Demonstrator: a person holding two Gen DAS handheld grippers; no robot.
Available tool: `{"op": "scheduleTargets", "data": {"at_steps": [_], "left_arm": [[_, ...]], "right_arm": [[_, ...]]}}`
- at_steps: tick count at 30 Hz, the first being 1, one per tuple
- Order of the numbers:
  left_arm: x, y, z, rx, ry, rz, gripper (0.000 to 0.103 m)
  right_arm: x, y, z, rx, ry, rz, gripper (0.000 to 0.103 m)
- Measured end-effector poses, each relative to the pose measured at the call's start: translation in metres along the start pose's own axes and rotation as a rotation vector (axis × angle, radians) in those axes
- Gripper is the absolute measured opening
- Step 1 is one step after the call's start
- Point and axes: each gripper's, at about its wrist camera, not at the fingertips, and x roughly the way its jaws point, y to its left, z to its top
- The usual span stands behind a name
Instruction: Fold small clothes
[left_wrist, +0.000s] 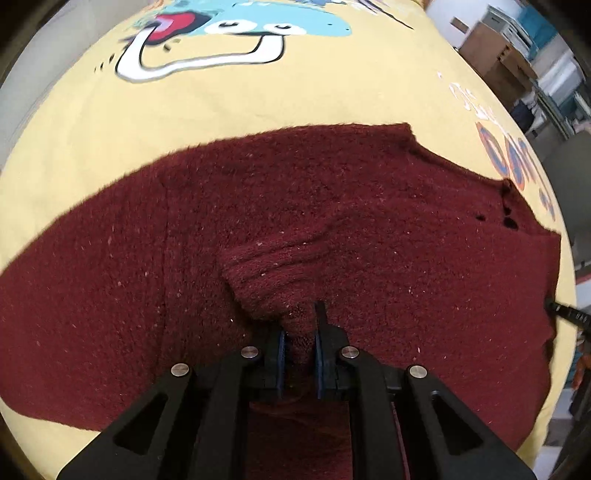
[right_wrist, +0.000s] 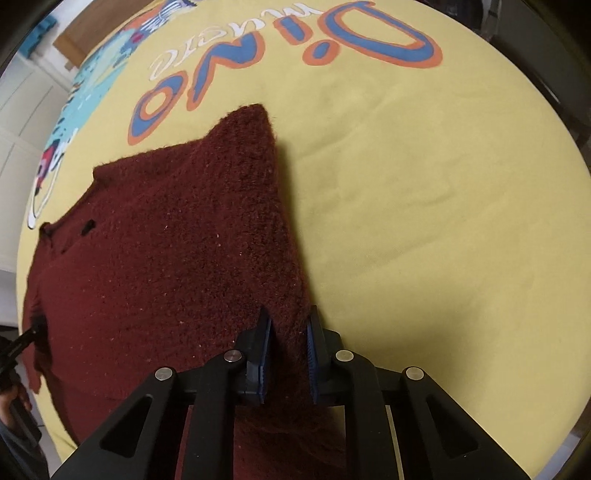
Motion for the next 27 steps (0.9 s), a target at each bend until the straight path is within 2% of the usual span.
{"op": "scheduleTargets", "data": {"at_steps": [3,4,5,6,7,8,9,12,14,16,18,21,25,27], "left_arm": [[-0.006,-0.014,0.002,0.003,0.008,0.008,0.013],[-0.012,-0.017,0.004,-0.001,0.001,0.017,0.019],[-0.019,-0.021,0.005,0.0,-0.016,0.027,0.031],[-0.027,-0.026,0.007,0.005,-0.04,0.04,0.04],[-0.035,-0.032,0.008,0.013,-0.065,0.049,0.063],[-0.042,-0.037,0.01,0.023,-0.084,0.053,0.084],[-0.05,-0.044,0.011,0.038,-0.107,0.053,0.09],[-0.063,-0.07,0.012,0.097,-0.171,0.068,0.101],[-0.063,-0.085,0.008,0.144,-0.213,0.072,0.102],[-0.055,-0.098,-0.001,0.193,-0.256,0.081,0.102],[-0.042,-0.101,-0.013,0.227,-0.257,0.089,0.102],[-0.012,-0.103,-0.026,0.242,-0.206,0.115,0.102],[0.018,-0.103,-0.038,0.209,-0.154,0.095,0.102],[0.023,-0.101,-0.043,0.209,-0.156,0.1,0.102]], "right_arm": [[-0.006,0.01,0.001,-0.027,-0.009,-0.014,0.025],[-0.01,0.013,0.0,-0.041,-0.017,-0.027,0.027],[-0.018,0.018,-0.002,-0.061,-0.038,-0.046,0.03],[-0.026,0.023,-0.005,-0.08,-0.064,-0.066,0.039],[-0.034,0.028,-0.007,-0.099,-0.089,-0.082,0.055],[-0.045,0.037,-0.01,-0.125,-0.124,-0.095,0.065],[-0.052,0.045,-0.014,-0.139,-0.151,-0.097,0.081],[-0.073,0.071,-0.024,-0.193,-0.229,-0.051,0.082],[-0.077,0.093,-0.029,-0.232,-0.256,-0.035,0.087],[-0.078,0.116,-0.038,-0.278,-0.302,-0.021,0.103],[-0.072,0.138,-0.048,-0.324,-0.338,-0.013,0.102],[-0.051,0.16,-0.059,-0.378,-0.338,-0.032,0.102],[-0.022,0.163,-0.074,-0.409,-0.311,-0.055,0.102],[-0.007,0.161,-0.078,-0.414,-0.282,-0.088,0.102]]}}
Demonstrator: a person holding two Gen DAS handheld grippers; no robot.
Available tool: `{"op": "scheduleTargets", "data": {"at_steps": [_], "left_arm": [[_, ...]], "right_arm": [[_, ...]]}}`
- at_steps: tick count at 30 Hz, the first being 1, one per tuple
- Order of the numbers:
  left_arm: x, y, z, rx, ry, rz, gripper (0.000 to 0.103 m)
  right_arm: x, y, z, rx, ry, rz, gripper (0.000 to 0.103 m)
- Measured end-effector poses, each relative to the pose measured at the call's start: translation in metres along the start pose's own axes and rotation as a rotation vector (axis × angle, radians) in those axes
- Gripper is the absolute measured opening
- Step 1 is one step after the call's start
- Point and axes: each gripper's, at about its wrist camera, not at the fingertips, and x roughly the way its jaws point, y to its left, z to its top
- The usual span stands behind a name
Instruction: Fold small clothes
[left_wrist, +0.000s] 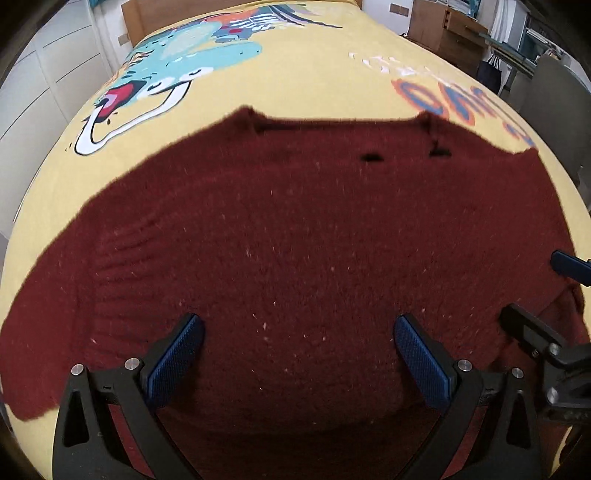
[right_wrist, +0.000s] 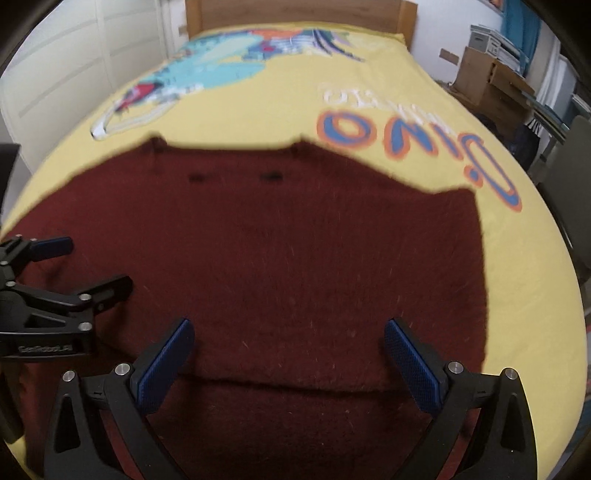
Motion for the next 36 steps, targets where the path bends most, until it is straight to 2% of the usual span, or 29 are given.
{"op": "scheduleTargets", "data": {"at_steps": [5,9,13,16,21,25,30,34,36], "left_arm": [[-0.005,0.015,-0.003,-0.006,-0.01,0.022,0.102],[-0.006,0.039,-0.011,-0.014,-0.006,0.047,0.102],[-0.003,0.05,-0.022,-0.032,0.002,0.015,0.102],[-0.002,0.048,-0.023,-0.033,-0.011,0.016,0.102],[0.0,0.045,-0.023,-0.042,-0.019,0.04,0.102],[0.002,0.049,-0.015,-0.028,0.025,0.022,0.102],[-0.005,0.056,-0.002,-0.002,0.082,-0.029,0.102],[-0.035,0.075,0.006,-0.077,0.037,-0.087,0.102],[-0.053,0.092,0.008,-0.125,0.006,-0.089,0.102]], "right_arm": [[0.014,-0.017,-0.011,-0.002,-0.014,-0.017,0.102],[0.01,-0.044,-0.014,0.046,-0.016,-0.053,0.102],[0.009,-0.067,-0.02,0.084,-0.002,-0.044,0.102],[0.015,-0.067,-0.024,0.071,0.006,-0.011,0.103],[0.016,-0.063,-0.028,0.077,-0.005,-0.02,0.103],[0.016,-0.056,-0.026,0.052,0.02,-0.038,0.103],[0.008,-0.055,-0.014,0.032,0.114,-0.018,0.103],[-0.021,-0.049,-0.015,0.009,0.065,-0.04,0.103],[-0.037,-0.047,-0.021,0.014,0.049,-0.03,0.103]]}}
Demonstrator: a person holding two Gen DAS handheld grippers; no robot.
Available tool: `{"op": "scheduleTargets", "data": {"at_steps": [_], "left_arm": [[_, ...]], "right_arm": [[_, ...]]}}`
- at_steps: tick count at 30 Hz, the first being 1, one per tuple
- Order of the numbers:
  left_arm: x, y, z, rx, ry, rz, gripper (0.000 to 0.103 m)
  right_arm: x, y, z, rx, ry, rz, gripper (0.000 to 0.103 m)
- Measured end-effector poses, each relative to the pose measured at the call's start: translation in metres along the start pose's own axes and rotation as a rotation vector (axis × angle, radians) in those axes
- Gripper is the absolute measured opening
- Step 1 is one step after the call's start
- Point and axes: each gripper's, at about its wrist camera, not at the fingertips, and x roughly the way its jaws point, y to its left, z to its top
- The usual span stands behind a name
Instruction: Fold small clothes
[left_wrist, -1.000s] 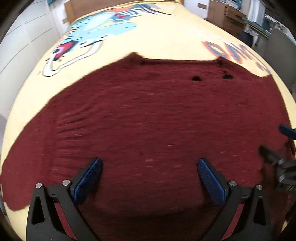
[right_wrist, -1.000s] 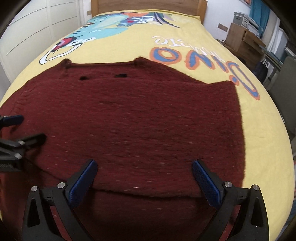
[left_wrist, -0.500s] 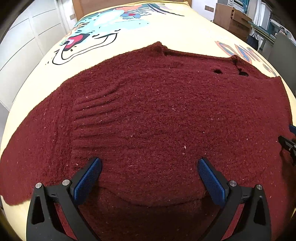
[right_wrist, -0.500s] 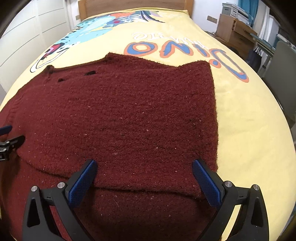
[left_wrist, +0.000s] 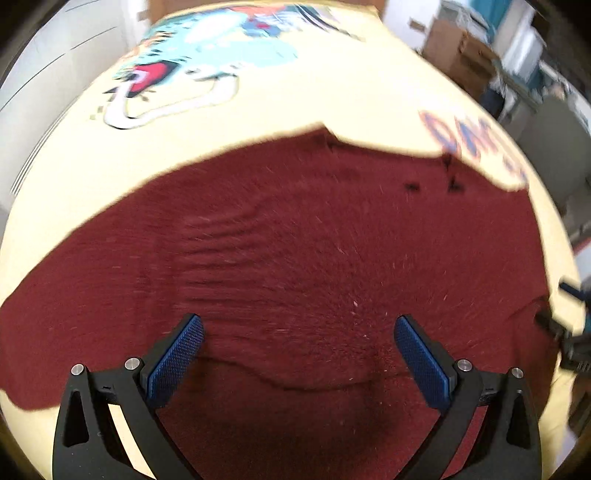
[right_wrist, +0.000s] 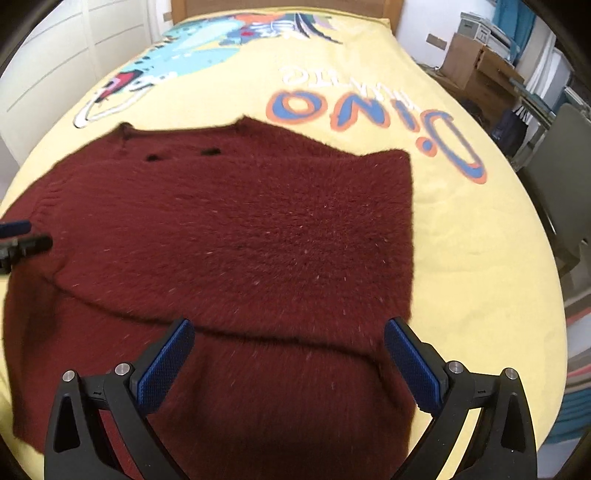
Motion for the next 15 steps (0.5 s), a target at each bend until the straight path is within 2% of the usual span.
{"op": "scheduleTargets", "data": {"at_steps": [4,8,12,15], "left_arm": [[-0.023,0.031,-0.001,-0.054,-0.008,0.008,0.102],[-0.042,0.053,-0.024,-0.12,0.007,0.086,0.102],[-0.043,0.108,-0.04,-0.289,0.063,0.078,0.102],[-0.044,0.151,-0.05,-0.412,0.086,0.114,0.102]], "right_arm": [[-0.026,0.001,-0.015,0.029,-0.02,0.015,0.103],[-0.045,0.001,-0.029,0.091,-0.023,0.077,0.103],[-0.057,0.005,-0.041,0.095,-0.018,0.093,0.103],[-0.061,0.005,-0.045,0.079,-0.009,0.077,0.103]]}}
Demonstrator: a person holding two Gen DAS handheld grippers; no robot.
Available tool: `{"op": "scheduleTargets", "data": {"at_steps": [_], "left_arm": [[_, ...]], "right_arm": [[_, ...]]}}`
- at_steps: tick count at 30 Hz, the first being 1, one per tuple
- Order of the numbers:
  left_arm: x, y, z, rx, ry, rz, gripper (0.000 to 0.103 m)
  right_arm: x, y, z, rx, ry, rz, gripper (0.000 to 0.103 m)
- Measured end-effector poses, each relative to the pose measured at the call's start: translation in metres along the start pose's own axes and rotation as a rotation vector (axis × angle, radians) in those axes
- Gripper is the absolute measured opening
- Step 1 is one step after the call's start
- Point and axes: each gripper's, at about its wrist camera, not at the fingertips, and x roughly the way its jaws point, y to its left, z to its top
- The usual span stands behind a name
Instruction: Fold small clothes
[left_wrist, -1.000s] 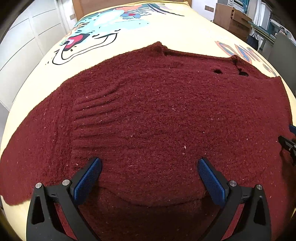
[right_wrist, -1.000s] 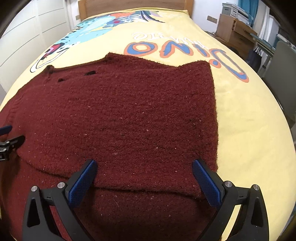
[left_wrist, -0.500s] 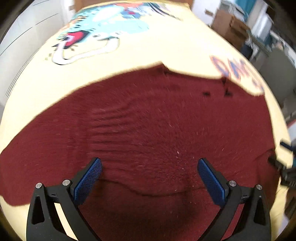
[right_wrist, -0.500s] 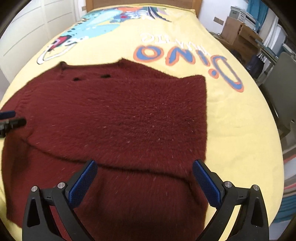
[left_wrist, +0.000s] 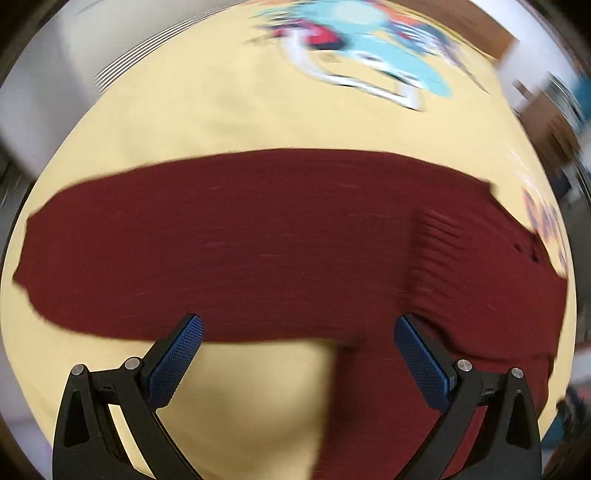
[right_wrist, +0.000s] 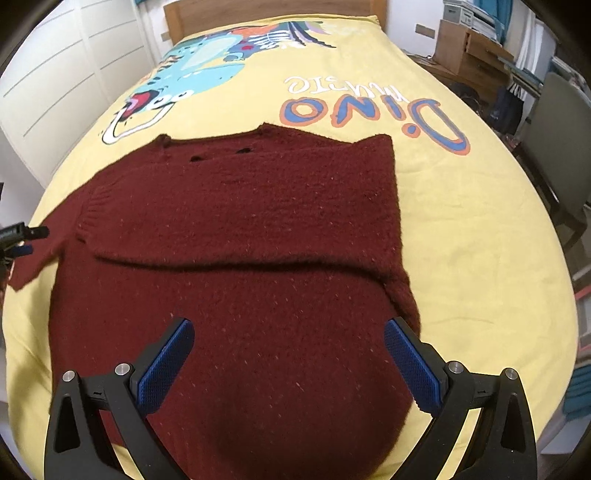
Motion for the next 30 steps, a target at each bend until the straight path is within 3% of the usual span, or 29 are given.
{"op": "scheduleTargets", "data": {"at_steps": [3,7,12,20,25,27,29,30], "left_arm": [[-0.002,0.043,0.008,-0.134,0.013,0.036,0.102],[-0.017,0.098,0.009,-0.312,-0.03,0.07,0.102],[-0.016,0.155,-0.001,-0.556,-0.01,0.068,0.102],[0.002,0.19,-0.005,-0.63,0.008,0.111,0.102],[0.014,0.193,-0.007,-0.639,0.035,0.088,0.1],[0.015,0.189,-0.006,-0.605,0.033,0.08,0.087],[0.014,0.186,-0.002,-0.573,0.028,0.07,0.055],[0.012,0.184,0.0,-0.571,0.028,0.052,0.047]], "right_arm": [[-0.002,-0.008,-0.004,0.032,0.001,-0.013,0.103],[-0.001,-0.023,-0.009,0.081,0.016,-0.029,0.103],[-0.001,-0.034,-0.016,0.107,0.032,-0.052,0.103],[-0.002,-0.042,-0.021,0.128,0.045,-0.079,0.103],[-0.007,-0.041,-0.022,0.135,0.036,-0.112,0.103],[-0.008,-0.04,-0.023,0.131,0.038,-0.117,0.103],[-0.008,-0.038,-0.023,0.121,0.043,-0.121,0.103],[-0.008,-0.036,-0.023,0.116,0.044,-0.121,0.103]]}}
